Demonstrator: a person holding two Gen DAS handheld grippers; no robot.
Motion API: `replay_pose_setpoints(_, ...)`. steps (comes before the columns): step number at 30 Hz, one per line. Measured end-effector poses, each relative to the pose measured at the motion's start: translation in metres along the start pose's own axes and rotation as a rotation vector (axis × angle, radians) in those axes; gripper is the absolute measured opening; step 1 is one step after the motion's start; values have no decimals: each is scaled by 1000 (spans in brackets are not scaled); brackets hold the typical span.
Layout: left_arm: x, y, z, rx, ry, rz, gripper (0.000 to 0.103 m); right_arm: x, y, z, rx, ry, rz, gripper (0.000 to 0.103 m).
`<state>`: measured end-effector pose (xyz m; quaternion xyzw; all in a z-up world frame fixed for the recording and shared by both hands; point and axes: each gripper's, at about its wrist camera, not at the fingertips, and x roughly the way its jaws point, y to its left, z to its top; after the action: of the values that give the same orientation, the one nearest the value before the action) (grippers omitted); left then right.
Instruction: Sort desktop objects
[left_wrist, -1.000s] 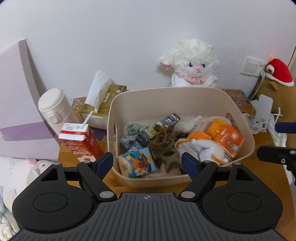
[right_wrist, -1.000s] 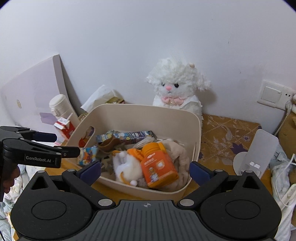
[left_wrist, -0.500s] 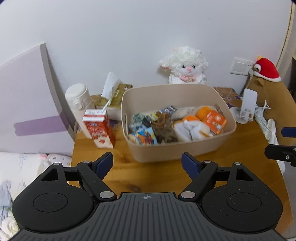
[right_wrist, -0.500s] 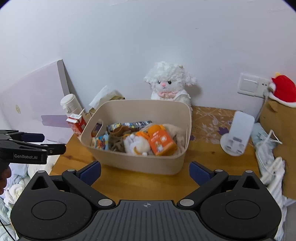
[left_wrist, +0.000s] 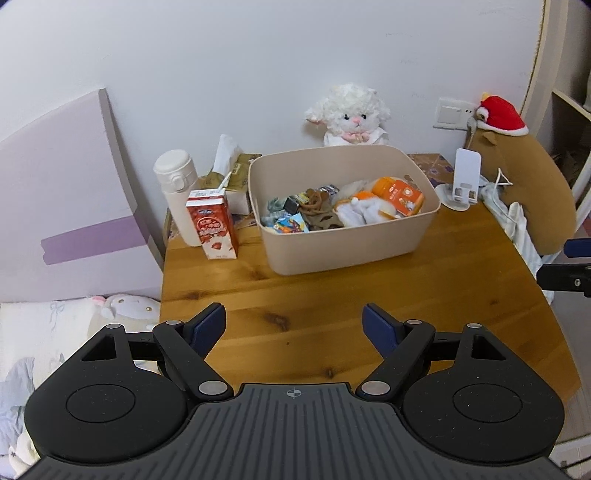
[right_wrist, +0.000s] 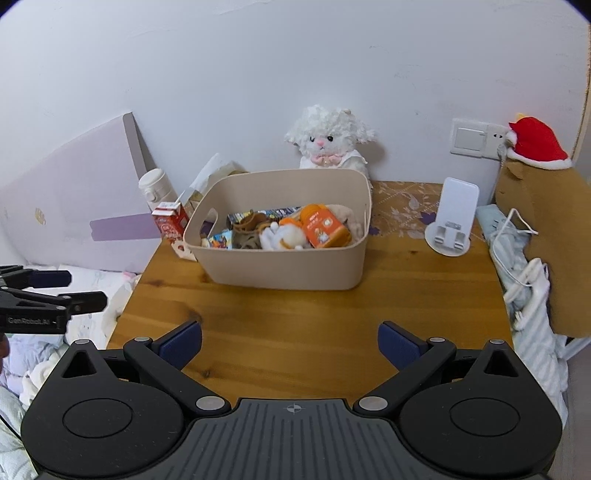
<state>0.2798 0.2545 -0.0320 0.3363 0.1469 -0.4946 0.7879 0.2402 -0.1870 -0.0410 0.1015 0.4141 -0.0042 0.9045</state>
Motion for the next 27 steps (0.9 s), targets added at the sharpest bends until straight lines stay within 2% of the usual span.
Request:
replay_pose_setpoints(7, -26, 5, -19, 2, -14, 6, 83, -18, -6, -21, 31, 3, -32, 103)
replay_pose_setpoints(15, -37, 6, -39, -4, 12, -29, 83, -33, -6, -46, 27, 20, -63, 103)
replay_pose_setpoints(19, -41, 6, -42, -20, 13, -41, 83, -42, -2, -50, 8, 14, -77, 103)
replay_pose_setpoints(27, -41, -4, -40, 17, 3, -49, 83, -45, -1, -51, -7, 19, -94, 103)
